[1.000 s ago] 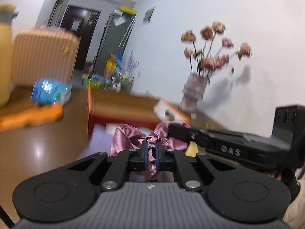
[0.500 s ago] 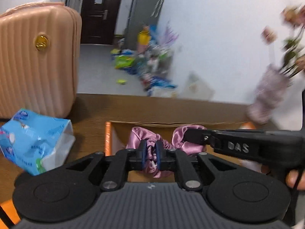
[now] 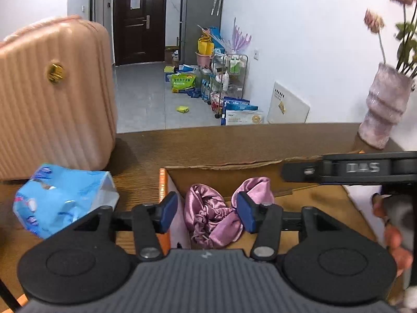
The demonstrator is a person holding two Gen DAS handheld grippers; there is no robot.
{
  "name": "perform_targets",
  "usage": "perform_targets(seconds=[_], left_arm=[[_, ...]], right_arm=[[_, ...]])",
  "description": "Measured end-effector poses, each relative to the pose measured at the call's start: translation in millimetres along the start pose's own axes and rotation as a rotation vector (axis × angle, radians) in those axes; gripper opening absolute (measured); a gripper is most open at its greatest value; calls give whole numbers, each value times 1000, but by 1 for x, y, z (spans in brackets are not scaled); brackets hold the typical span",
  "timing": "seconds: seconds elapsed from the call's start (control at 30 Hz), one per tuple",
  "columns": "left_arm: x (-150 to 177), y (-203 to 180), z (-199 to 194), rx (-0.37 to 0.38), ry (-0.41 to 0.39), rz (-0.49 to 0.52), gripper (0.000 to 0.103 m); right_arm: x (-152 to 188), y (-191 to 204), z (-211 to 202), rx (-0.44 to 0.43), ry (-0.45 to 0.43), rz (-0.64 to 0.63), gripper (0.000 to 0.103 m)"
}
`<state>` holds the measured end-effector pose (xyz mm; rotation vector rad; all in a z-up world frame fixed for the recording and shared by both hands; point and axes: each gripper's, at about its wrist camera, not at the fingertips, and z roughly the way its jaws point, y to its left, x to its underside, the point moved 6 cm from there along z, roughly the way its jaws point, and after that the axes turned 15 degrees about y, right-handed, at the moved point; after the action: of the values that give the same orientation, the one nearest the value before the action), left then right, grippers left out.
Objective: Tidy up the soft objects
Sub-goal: 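Carry the scrunchie into the cardboard box and open the left gripper, then withdraw the left gripper from the box back toward the table items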
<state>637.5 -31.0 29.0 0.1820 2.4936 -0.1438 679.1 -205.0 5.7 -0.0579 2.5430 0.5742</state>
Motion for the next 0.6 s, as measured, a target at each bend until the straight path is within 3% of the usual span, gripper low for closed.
perform_targets(seconds=[0.13, 0.3, 0.37, 0.6], left_arm=[[14, 3, -58, 16, -49, -8, 73], [50, -2, -125, 7, -99, 12, 80], [68, -4, -147, 3, -131, 14, 87], [151, -16, -198, -5, -195, -3, 94]], right_arm=[[14, -11, -57, 65, -62, -9, 83], [55, -31, -127, 118, -93, -5, 85], [80, -36, -151, 149, -113, -28, 89], [176, -44, -214, 214, -204, -71, 91]])
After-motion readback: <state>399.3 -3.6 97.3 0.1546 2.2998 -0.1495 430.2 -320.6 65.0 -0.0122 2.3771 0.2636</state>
